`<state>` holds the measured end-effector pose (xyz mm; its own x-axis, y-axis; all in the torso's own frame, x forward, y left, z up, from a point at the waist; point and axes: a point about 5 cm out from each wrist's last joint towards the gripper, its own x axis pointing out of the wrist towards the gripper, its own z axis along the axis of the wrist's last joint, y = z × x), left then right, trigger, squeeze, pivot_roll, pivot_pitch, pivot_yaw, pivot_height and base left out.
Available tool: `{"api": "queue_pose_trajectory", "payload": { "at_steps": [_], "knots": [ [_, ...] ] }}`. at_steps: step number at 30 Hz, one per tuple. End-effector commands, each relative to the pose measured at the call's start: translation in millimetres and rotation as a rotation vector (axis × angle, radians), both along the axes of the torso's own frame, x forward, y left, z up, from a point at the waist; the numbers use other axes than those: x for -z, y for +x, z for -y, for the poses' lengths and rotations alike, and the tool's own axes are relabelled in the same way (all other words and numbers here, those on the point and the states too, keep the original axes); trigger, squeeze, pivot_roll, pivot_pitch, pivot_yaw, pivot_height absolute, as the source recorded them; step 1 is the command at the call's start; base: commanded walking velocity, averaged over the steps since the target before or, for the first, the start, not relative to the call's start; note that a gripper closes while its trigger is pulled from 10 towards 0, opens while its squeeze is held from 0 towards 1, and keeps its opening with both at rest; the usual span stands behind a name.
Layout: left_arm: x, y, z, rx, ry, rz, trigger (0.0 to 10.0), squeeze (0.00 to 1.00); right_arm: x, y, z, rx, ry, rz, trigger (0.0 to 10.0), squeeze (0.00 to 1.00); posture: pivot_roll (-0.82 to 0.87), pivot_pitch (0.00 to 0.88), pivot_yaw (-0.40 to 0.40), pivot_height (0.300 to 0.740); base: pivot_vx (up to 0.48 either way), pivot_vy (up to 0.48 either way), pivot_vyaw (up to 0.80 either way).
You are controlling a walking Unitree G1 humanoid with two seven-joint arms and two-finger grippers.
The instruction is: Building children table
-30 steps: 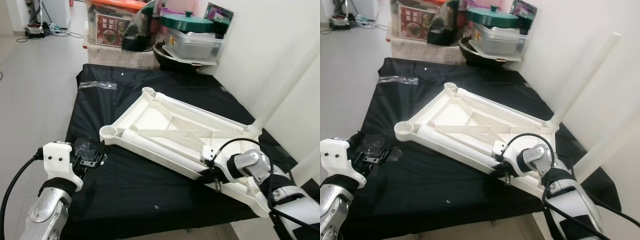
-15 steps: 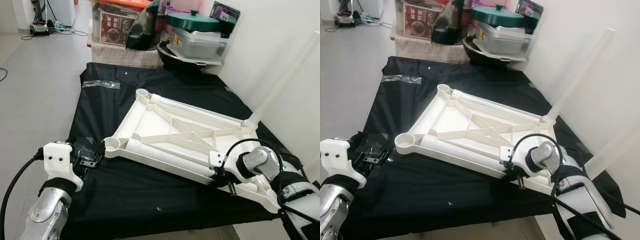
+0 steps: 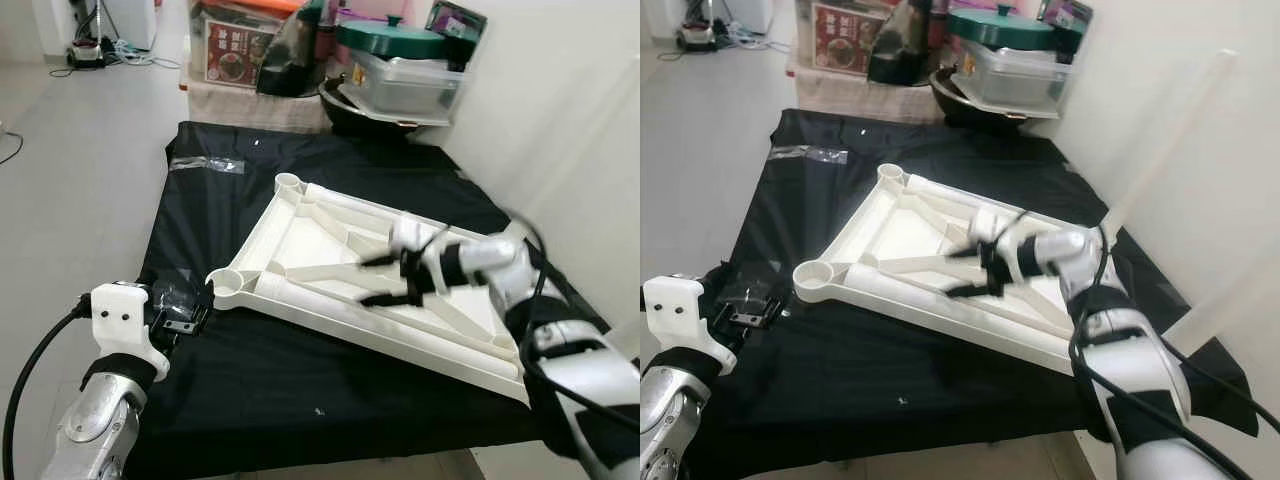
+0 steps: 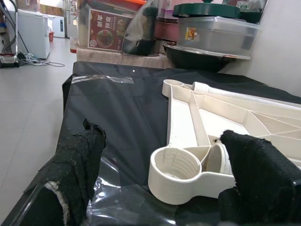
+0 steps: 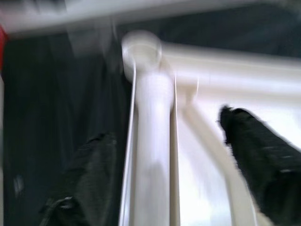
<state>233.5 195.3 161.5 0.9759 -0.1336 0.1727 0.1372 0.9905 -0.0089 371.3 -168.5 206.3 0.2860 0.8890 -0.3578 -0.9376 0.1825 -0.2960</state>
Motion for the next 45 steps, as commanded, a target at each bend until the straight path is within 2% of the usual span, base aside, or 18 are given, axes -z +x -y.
{"api": "queue_pose_trajectory", "payload": {
  "at_steps": [1,2,3,4,5,6,8,10,12,13,14,15,20,30,34,40,43,45],
  "knots": [
    [1.0,1.4,2.5,0.008,-0.012,0.0,10.0,0.0,2.0,-1.8,-1.3,-0.005,0.074,-0.044,10.0,1.0,0.15,0.0,-0.205,0.74,0.0,0.0,0.0],
    [0.8,1.6,2.6,0.008,-0.014,0.001,10.0,0.0,6.2,-2.4,-9.4,-0.01,0.112,-0.069,10.0,1.0,0.15,0.0,-0.209,0.74,0.0,0.0,0.0],
    [0.8,1.6,2.6,0.008,-0.014,0.001,10.0,0.0,6.2,-2.4,-9.4,-0.01,0.112,-0.069,10.0,1.0,0.15,0.0,-0.209,0.74,0.0,0.0,0.0],
    [0.6,1.8,2.8,0.008,-0.015,0.002,10.0,0.0,10.2,-2.6,-17.6,-0.005,0.15,-0.092,10.0,0.88,0.16,0.0,-0.212,0.74,0.0,0.0,0.0],
    [0.6,1.8,2.8,0.007,-0.017,0.003,10.0,0.0,15.4,-2.8,-26.2,0.009,0.184,-0.12,10.0,0.13,0.16,0.0,-0.212,0.74,0.0,0.0,0.0],
    [0.6,1.6,2.6,0.005,-0.019,0.004,10.0,0.0,23.3,-4.6,-35.6,0.014,0.199,-0.141,10.0,0.0,0.16,0.0,-0.213,0.74,0.0,0.0,0.0],
    [0.7,1.5,2.4,0.004,-0.021,0.005,10.0,0.0,27.9,-6.0,-41.1,0.015,0.207,-0.154,10.0,0.0,0.16,0.0,-0.213,0.74,0.0,0.0,0.0],
    [1.1,1.0,1.9,0.002,-0.022,0.005,10.0,0.0,46.9,-8.9,-51.9,0.062,0.193,-0.223,10.0,0.0,0.16,0.0,-0.213,0.74,0.0,0.0,0.0],
    [1.1,1.0,1.9,0.002,-0.022,0.005,10.0,0.0,46.9,-8.9,-51.9,0.062,0.193,-0.223,10.0,0.0,0.16,0.0,-0.213,0.74,0.0,0.0,0.0],
    [1.1,1.0,1.9,0.002,-0.023,0.005,10.0,0.0,59.7,-8.1,-54.7,0.143,0.172,-0.259,10.0,0.0,0.16,0.0,-0.215,0.74,0.0,0.0,0.0],
    [1.1,1.0,1.9,0.002,-0.023,0.005,10.0,0.0,59.7,-8.1,-54.7,0.143,0.172,-0.259,10.0,0.0,0.16,0.0,-0.215,0.74,0.0,0.0,0.0],
    [0.9,1.0,1.7,0.001,-0.023,0.005,10.0,0.0,74.8,-7.7,-54.2,0.251,0.136,-0.294,10.0,0.0,0.16,0.0,-0.215,0.74,0.0,0.0,0.0],
    [0.8,1.0,1.2,0.0,-0.023,0.006,10.0,0.0,92.7,-9.9,-52.2,0.361,0.095,-0.335,10.0,0.0,0.16,0.0,-0.212,0.74,0.0,0.0,0.0],
    [0.7,2.6,0.6,0.003,-0.025,0.006,10.0,0.0,110.2,-32.7,-57.9,0.201,0.04,-0.394,10.0,0.0,0.16,0.0,-0.209,0.74,0.0,0.0,0.0],
    [0.8,2.7,0.3,0.002,-0.027,0.006,10.0,0.0,105.0,-29.3,-59.8,0.221,0.077,-0.35,10.0,0.0,0.16,0.0,-0.21,0.74,0.0,0.0,0.0],
    [0.5,3.0,0.1,0.003,-0.028,0.006,10.0,0.0,103.4,-30.9,-59.2,0.212,0.069,-0.336,10.0,0.0,0.16,0.0,-0.208,0.74,0.0,0.0,0.0],
    [0.3,3.1,-0.1,0.004,-0.028,0.006,10.0,0.0,101.0,-35.1,-60.9,0.171,0.095,-0.344,10.0,0.0,0.16,0.0,-0.204,0.74,0.0,0.0,0.0],
    [0.2,3.0,-0.5,0.004,-0.028,0.005,10.0,0.0,91.8,-44.6,-63.5,0.064,0.185,-0.357,10.0,0.0,0.16,0.0,-0.205,0.74,0.0,0.0,0.0]
  ]
}}
